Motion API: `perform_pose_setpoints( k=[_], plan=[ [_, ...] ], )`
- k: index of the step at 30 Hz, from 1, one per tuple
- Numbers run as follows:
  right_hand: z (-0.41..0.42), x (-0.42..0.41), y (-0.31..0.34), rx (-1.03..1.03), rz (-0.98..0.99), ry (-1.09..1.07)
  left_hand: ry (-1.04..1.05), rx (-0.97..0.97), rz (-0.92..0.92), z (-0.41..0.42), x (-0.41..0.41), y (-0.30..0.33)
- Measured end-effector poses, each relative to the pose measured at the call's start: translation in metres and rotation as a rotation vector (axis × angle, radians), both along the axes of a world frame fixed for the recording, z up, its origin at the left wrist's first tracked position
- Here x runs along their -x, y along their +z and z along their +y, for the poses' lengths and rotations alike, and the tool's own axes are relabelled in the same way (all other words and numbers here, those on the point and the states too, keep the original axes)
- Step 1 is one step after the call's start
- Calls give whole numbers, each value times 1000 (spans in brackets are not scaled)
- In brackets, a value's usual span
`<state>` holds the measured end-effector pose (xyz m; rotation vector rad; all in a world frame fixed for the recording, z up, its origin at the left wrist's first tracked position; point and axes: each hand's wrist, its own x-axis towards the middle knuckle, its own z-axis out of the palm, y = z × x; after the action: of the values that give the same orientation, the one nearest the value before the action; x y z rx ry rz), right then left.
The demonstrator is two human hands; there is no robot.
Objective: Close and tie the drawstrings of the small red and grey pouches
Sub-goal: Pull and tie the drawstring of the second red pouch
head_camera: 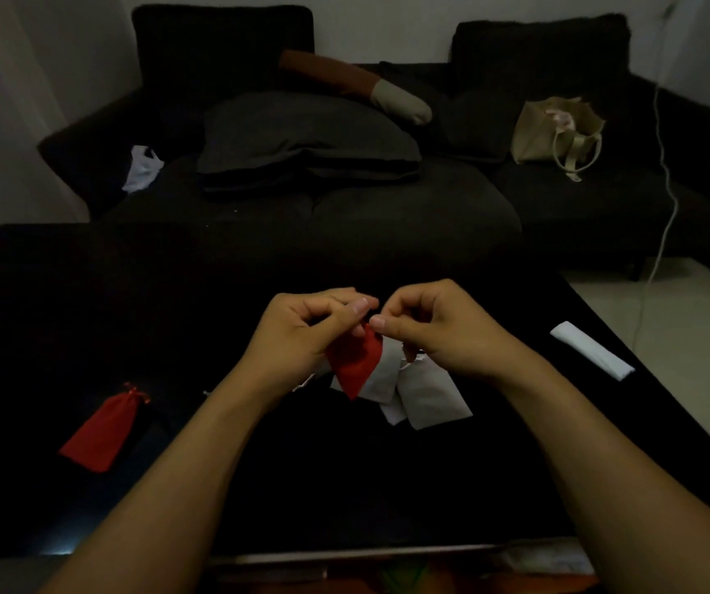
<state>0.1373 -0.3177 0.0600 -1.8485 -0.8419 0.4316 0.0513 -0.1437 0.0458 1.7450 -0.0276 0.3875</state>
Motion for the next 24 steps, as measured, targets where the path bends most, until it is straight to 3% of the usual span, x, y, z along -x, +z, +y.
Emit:
perform_pose_setpoints(
  k=[3, 6, 13, 17, 24],
  plan=[
    [1, 1, 0, 2, 43, 60, -40, 114, 51, -3, 1, 2],
    [-2, 0, 1, 47, 59, 88, -38, 91, 95, -2, 1, 3],
    [-2, -4, 0, 113, -109, 34, -50, 5, 118, 3, 2, 2],
    [-3, -6, -4, 125, -324, -36, -41, -59, 79, 4, 2, 1],
    [-1, -5, -2, 133, -305, -40, 4, -92, 60, 7, 0, -2]
  ],
)
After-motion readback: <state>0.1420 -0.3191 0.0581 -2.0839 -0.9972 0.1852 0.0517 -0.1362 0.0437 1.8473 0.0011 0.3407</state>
